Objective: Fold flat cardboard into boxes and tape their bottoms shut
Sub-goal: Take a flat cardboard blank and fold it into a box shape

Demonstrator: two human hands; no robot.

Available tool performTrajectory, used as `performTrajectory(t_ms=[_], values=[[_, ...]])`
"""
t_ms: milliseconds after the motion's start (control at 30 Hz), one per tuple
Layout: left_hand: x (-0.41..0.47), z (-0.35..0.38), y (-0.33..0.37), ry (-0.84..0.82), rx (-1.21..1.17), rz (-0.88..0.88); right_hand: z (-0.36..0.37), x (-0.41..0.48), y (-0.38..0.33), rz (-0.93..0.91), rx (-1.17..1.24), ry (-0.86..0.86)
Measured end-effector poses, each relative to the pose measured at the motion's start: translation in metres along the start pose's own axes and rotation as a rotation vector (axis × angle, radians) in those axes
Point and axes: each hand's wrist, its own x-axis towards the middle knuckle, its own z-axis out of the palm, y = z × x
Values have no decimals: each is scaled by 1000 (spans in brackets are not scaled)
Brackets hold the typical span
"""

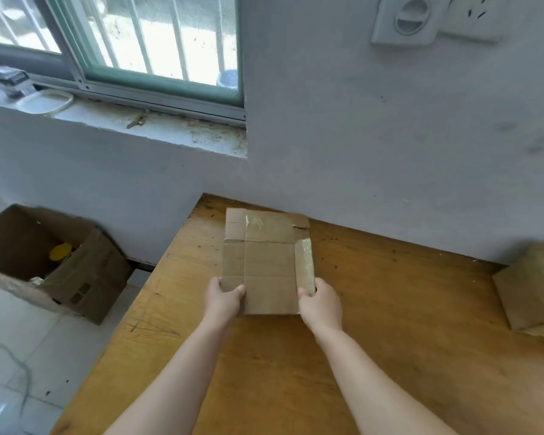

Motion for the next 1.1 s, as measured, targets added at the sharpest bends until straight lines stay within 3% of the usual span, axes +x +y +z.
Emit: performTrajectory(t_ms=[433, 800, 1100], values=[[-136, 24, -29, -132, -108, 243, -85, -119, 66, -1, 319, 236], [-243, 58, -62, -327, -13, 275, -154, -223, 140, 117, 338, 378], [-329, 144, -76, -399, 64, 331, -240, -252, 230, 116, 294, 454]])
